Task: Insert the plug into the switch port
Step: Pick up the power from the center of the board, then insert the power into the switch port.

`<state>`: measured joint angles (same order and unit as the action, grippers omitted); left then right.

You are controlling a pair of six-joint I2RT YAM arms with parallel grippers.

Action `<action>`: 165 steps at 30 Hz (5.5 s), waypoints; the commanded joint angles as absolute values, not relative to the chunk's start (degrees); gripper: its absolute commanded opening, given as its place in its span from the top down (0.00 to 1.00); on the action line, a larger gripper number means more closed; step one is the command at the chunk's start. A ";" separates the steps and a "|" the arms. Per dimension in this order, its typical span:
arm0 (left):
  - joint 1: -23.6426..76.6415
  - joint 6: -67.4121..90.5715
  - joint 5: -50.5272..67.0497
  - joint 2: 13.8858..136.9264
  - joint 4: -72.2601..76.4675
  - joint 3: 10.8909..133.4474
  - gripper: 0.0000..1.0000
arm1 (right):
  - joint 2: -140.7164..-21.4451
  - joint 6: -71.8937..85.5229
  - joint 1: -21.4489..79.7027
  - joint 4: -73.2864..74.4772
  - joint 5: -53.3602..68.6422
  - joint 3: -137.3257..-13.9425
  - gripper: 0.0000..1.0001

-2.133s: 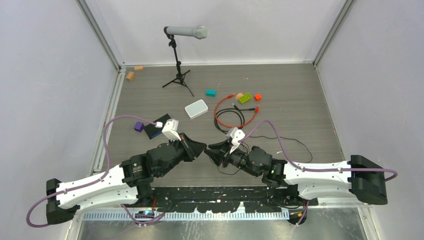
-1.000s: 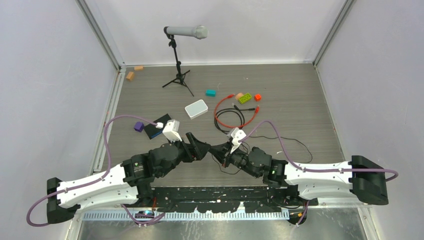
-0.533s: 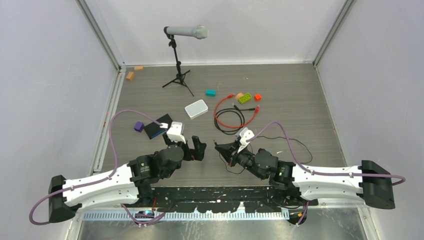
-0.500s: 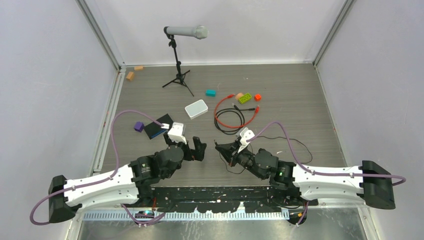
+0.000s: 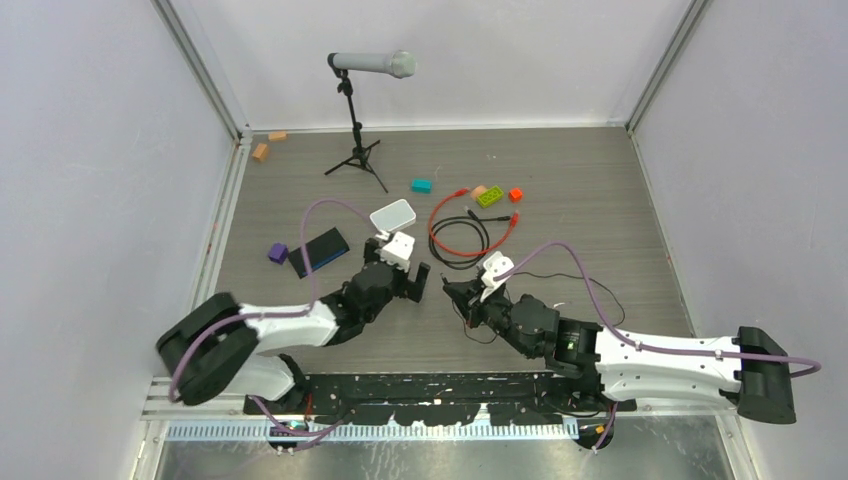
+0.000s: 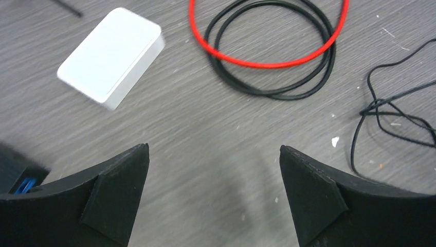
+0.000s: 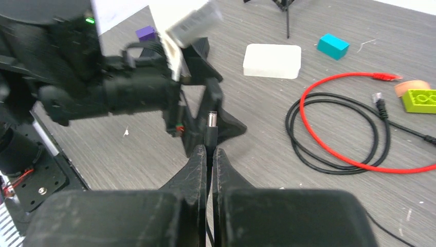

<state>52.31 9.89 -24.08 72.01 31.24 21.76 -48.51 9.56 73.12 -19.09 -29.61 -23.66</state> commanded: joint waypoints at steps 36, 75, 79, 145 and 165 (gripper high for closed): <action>35.71 11.99 2.33 113.70 22.44 62.06 0.00 | -51.05 16.71 40.67 -23.33 -28.94 -21.27 0.99; 33.70 11.24 11.67 121.16 11.17 73.66 0.00 | -54.00 18.56 37.88 -30.43 -26.68 -17.55 1.00; 34.70 10.56 14.56 113.87 19.08 65.46 0.00 | -54.82 18.63 37.83 -31.20 -26.45 -17.38 0.99; 3.74 26.29 -13.03 92.58 -13.87 54.33 0.00 | -47.79 30.78 37.77 25.96 -11.74 -42.10 1.00; -1.85 34.93 -0.68 93.34 -14.05 49.03 0.00 | -43.04 33.56 37.84 29.34 -12.35 -40.49 1.00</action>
<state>-1.74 31.07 -6.02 95.83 -13.26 53.69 -44.34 32.32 38.02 29.10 -12.10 -39.86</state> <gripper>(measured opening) 0.996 0.040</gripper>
